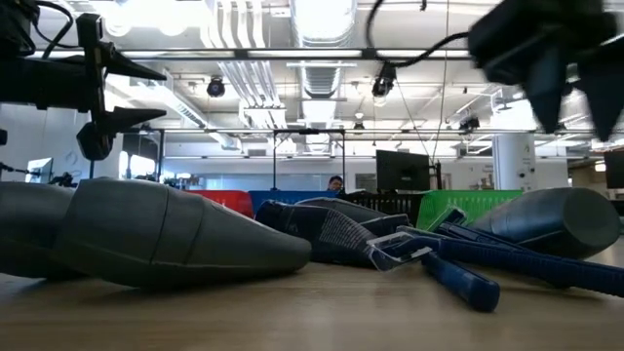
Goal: Pick & Place Travel size toiletries
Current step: Put the green shampoo into the black basket
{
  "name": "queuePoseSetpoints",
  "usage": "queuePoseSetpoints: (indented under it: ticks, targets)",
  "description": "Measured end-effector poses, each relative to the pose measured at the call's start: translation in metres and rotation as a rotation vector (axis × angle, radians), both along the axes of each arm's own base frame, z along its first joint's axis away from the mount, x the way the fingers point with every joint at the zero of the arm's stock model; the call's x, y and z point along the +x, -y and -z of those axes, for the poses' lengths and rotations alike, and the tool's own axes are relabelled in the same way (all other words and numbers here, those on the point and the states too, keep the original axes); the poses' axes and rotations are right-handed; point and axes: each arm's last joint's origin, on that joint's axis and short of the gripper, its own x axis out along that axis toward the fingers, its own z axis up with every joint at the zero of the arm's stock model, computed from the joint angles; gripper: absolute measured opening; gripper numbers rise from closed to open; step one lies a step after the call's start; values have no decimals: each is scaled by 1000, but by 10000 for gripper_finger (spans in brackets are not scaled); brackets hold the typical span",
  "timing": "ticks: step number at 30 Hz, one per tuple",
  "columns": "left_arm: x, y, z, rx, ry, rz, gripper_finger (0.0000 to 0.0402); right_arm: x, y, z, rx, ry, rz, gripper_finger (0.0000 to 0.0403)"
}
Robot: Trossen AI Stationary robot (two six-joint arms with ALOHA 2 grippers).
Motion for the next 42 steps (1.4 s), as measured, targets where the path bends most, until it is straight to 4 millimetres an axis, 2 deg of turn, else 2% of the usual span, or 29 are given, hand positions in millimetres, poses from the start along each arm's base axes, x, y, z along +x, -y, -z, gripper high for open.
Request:
queuePoseSetpoints:
  ticks: [3,5,9,15,22,30,36,42]
  targets:
    - [0,0,0,46,-25,-5,255,-10,-22,5,-1,-12,46,340]
    - [0,0,0,54,-25,-6,255,-13,-29,8,-4,-18,74,343]
    - [0,1,-6,-16,70,41,255,-14,-31,8,-25,-7,88,349]
    - [5,8,0,-137,39,300,254,-14,-31,7,-16,-8,86,354]
    - [8,9,4,-181,1,321,254,-16,-59,15,126,66,119,344]
    - [9,10,5,-162,-8,332,254,-42,-97,39,138,9,178,324]
    - [9,10,5,-151,-13,332,254,-28,-115,64,186,39,179,308]
    - [9,10,5,-152,-12,332,255,-28,-123,86,187,-72,162,290]
